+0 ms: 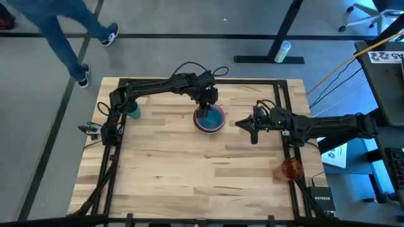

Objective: Nest bowls inside each other
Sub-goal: Move the red cup on the table

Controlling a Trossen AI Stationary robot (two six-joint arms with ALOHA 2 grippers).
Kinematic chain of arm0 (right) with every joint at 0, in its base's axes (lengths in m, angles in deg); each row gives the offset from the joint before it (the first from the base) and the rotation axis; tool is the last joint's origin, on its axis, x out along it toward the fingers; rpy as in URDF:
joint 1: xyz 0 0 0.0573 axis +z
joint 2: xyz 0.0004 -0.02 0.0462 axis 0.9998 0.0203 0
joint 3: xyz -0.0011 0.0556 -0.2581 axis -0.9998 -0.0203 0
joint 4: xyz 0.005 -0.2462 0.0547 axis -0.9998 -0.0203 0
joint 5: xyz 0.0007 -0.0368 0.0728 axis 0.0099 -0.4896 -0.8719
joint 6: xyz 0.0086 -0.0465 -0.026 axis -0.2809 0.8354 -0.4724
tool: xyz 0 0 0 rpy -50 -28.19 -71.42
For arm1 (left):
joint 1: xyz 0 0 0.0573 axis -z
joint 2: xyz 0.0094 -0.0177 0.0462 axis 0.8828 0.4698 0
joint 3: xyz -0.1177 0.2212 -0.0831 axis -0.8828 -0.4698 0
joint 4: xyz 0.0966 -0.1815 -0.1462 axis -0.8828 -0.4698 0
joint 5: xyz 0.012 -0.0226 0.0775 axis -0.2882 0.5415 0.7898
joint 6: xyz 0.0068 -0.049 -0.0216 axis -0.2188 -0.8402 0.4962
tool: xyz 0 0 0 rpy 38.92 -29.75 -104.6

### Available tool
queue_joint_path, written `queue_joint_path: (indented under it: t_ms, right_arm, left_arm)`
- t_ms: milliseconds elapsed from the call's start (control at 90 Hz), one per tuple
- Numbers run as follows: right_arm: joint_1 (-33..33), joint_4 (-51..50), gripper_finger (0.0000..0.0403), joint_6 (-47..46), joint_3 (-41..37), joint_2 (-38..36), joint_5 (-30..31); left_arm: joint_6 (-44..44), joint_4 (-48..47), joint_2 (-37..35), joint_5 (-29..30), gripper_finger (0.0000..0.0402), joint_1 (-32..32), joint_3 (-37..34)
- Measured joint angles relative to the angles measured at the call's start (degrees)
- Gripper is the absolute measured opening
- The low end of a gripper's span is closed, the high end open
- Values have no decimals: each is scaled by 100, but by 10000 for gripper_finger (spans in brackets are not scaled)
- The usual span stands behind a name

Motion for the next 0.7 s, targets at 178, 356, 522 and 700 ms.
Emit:
queue_joint_path:
  t_ms: [178,356,522,700]
  right_arm:
    - [-2,-35,0,0,0,0,-46]
    - [0,-118,0,0,0,0,-333]
    - [0,-162,0,38,0,0,-311]
    - [0,-197,0,46,0,-2,-203]
  left_arm:
    - [242,-202,-11,589,119,69,0]
    - [204,-1146,-237,1353,35,147,0]
    - [-257,-2249,-274,1507,2,146,-2]
    - [-492,-2694,-428,1780,0,116,-2]
